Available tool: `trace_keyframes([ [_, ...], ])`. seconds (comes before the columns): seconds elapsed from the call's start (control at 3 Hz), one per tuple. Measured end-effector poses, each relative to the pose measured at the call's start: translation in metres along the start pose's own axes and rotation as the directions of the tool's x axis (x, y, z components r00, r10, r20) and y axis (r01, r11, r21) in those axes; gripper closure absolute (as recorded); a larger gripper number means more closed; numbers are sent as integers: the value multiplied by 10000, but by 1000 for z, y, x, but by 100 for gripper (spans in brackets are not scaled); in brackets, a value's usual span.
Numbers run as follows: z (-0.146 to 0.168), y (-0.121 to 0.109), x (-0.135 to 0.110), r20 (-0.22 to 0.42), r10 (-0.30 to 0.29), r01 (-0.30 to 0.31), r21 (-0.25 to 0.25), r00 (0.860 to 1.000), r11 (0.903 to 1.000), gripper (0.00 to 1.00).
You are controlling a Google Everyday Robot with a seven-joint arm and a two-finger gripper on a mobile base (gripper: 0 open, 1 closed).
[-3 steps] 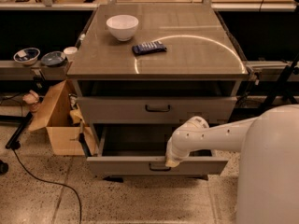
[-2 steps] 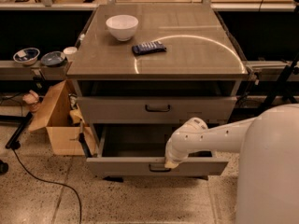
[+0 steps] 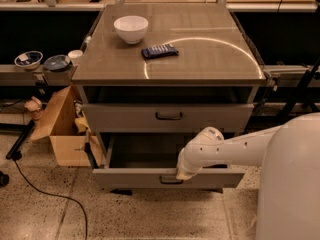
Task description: Open middle drawer
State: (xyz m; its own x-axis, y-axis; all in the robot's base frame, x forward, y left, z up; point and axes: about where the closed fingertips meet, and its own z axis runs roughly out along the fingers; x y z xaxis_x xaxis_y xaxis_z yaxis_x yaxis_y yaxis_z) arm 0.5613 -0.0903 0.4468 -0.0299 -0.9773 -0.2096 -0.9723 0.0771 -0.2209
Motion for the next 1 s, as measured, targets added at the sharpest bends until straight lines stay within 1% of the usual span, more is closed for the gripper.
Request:
trace_keyframes([
  [0.67,-10,27,10,-216,237,-239,-106,9995,9997,100],
  [1.0,-12,36,13,-276,314,-318,-148,9991,9994,100],
])
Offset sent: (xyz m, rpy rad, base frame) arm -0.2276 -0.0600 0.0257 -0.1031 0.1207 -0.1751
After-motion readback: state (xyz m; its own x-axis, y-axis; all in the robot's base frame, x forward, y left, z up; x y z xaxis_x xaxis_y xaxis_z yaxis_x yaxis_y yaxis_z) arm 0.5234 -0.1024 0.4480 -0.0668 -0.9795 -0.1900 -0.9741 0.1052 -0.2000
